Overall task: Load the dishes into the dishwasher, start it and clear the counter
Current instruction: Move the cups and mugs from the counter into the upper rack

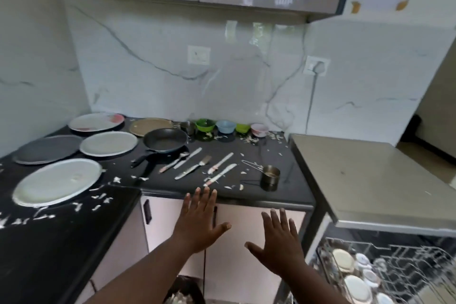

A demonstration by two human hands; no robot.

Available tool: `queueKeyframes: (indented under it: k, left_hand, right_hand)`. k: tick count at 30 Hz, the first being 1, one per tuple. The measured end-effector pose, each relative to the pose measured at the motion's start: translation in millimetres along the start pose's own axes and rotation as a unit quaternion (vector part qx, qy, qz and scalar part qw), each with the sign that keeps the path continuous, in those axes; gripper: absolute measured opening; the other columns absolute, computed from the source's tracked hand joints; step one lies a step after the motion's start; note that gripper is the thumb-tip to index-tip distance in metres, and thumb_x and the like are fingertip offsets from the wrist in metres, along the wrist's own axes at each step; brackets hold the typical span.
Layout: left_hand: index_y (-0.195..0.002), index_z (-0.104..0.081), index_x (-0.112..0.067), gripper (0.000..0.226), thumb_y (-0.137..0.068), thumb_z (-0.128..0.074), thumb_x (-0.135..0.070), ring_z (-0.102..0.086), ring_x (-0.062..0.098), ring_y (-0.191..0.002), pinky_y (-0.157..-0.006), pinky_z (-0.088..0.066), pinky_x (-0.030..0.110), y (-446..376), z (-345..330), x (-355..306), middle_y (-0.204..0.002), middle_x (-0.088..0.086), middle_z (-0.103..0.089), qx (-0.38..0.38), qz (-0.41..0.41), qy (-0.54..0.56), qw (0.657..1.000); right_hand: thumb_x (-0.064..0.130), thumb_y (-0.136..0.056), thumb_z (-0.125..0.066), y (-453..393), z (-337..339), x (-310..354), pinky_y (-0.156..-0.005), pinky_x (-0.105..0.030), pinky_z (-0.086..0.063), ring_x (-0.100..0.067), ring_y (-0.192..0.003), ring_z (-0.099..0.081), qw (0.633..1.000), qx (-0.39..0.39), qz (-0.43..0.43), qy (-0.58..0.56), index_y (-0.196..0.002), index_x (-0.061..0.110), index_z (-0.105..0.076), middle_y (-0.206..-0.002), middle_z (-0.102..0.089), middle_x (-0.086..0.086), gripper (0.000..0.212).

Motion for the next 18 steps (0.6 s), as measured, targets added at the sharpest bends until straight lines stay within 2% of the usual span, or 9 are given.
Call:
queueKeyframes:
  k: [6, 11, 14, 18]
  left_hand:
    - [-0.148, 0.025, -0.019, 0.101, -0.079, -0.009, -0.085, 0.033, 0.022, -0.141, -0.113, 0.023, 0.042, 9, 17, 66, -0.156, 0.002, 0.029, -0.003, 0.045, 0.007, 0.999]
    - [-0.144, 0.029, -0.018, 0.11, -0.065, 0.007, -0.092, 0.033, 0.022, -0.141, -0.113, 0.023, 0.042, 0, 21, 86, -0.152, 0.0, 0.032, -0.01, 0.055, 0.025, 0.998]
    - [-0.143, 0.03, -0.018, 0.106, -0.071, -0.001, -0.09, 0.034, 0.022, -0.14, -0.113, 0.024, 0.041, -15, 19, 85, -0.152, 0.001, 0.033, -0.015, 0.062, 0.033, 0.997]
    - [-0.146, 0.028, -0.02, 0.101, -0.079, -0.013, -0.085, 0.035, 0.02, -0.14, -0.106, 0.034, 0.035, -42, 11, 77, -0.154, 0.0, 0.032, -0.019, 0.048, 0.025, 0.998]
  right_hand:
    - [0.081, -0.08, -0.035, -25, 7, 61, -0.117, -0.041, 0.009, -0.026, -0.148, 0.017, 0.999, -0.025, 0.013, -0.016, -0.155, 0.022, -0.005, -0.164, -0.001, -0.004, 0.101]
    - [0.078, -0.082, -0.037, -45, 11, 73, -0.117, -0.041, 0.01, -0.026, -0.147, 0.02, 1.0, -0.02, 0.018, -0.009, -0.155, 0.021, 0.0, -0.164, 0.003, -0.004, 0.1]
    - [0.079, -0.081, -0.037, -63, 12, 67, -0.117, -0.042, 0.009, -0.026, -0.147, 0.019, 1.0, -0.017, 0.015, -0.005, -0.155, 0.021, 0.0, -0.164, 0.002, -0.004, 0.101]
    - [0.079, -0.082, -0.037, -92, 11, 51, -0.118, -0.043, 0.006, -0.027, -0.148, 0.015, 1.0, -0.011, 0.006, -0.019, -0.155, 0.022, -0.002, -0.164, 0.0, -0.003, 0.099]
Point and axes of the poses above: each hand's wrist, its own y-axis away from the middle knuckle, its own z-axis out of the back of the hand, x = y × z, the point moved 2 cm from there along -y, towards the middle knuckle
